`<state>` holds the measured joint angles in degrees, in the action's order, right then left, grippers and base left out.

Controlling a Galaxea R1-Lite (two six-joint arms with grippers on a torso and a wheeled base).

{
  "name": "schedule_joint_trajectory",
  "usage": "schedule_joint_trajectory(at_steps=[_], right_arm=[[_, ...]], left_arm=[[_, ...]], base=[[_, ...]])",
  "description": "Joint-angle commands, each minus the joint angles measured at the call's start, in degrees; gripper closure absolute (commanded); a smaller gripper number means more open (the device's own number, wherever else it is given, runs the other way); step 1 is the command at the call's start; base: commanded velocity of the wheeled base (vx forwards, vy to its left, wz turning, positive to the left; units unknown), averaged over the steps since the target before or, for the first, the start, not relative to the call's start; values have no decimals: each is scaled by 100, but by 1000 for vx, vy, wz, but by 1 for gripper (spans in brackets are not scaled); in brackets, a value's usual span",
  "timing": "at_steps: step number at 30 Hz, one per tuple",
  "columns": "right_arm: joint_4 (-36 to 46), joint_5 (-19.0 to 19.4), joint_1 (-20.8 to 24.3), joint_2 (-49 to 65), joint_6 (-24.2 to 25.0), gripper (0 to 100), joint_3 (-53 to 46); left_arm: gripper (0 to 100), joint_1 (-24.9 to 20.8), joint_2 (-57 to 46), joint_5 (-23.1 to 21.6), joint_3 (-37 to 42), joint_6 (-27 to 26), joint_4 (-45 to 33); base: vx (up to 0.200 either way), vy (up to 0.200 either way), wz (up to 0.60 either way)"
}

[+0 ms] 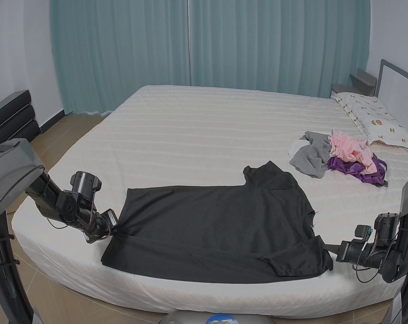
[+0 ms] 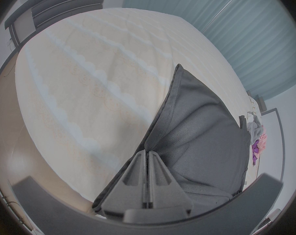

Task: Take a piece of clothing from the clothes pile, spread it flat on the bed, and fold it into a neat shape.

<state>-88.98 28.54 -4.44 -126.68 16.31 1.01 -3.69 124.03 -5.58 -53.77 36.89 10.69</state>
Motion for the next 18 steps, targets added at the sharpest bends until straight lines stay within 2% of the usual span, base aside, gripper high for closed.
schedule_joint_trajectory(at_steps=[1,18], right_arm=[[-76,3,-57,-23,4,100,39],[-76,-50,-66,-462,92,100,699]], left_arm=[[100,18,-168,5,34,11,-6],[100,132,-10,5,-2,46,12]], base=[[0,0,0],[0,0,0]])
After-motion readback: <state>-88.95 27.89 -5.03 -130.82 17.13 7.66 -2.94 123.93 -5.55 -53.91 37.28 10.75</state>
